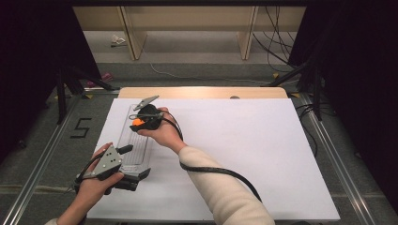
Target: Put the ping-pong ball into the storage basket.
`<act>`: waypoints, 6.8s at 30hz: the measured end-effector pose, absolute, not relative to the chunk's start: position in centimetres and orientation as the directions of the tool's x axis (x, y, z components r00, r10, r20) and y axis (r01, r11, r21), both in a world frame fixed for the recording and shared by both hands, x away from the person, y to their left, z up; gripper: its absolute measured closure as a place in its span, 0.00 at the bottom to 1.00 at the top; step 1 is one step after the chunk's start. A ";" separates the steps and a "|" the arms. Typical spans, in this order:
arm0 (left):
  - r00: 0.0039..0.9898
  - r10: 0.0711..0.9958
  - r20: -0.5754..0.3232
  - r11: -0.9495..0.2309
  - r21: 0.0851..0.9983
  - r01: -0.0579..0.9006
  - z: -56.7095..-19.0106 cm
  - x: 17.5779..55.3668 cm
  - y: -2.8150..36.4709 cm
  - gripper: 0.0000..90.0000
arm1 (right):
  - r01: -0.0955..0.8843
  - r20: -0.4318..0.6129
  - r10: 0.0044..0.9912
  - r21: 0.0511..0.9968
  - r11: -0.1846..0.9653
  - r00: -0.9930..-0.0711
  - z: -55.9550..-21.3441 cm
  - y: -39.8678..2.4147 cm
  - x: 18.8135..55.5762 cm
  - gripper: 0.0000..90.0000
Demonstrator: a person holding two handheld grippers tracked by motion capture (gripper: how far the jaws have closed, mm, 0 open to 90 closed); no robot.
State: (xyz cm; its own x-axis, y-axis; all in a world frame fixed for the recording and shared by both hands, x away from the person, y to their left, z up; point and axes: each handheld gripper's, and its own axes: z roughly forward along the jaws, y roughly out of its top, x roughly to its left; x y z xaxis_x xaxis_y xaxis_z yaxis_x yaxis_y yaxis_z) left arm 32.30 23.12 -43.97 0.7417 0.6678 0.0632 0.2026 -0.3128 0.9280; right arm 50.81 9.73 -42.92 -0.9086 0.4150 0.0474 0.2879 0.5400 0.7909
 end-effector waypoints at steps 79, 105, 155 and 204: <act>0.737 0.673 0.062 -0.311 0.928 0.206 -44.0 32.3 23.1 0.00 | 0.331 0.043 0.525 0.820 0.468 -0.850 -41.8 2.0 49.2 0.18; 0.735 0.675 0.062 -0.313 0.926 0.209 -44.0 32.3 23.2 0.00 | 0.371 0.061 0.579 0.820 0.436 -0.813 -42.5 -3.7 48.2 0.18; 0.731 0.679 0.063 -0.312 0.927 0.210 -44.0 32.3 23.3 0.00 | 0.428 0.083 0.660 0.819 0.381 -0.747 -43.5 -12.1 45.6 0.18; 0.728 0.683 0.061 -0.308 0.928 0.212 -44.0 32.3 23.4 0.00 | 0.439 0.091 0.707 0.836 0.328 -0.702 -42.7 -19.4 41.2 0.18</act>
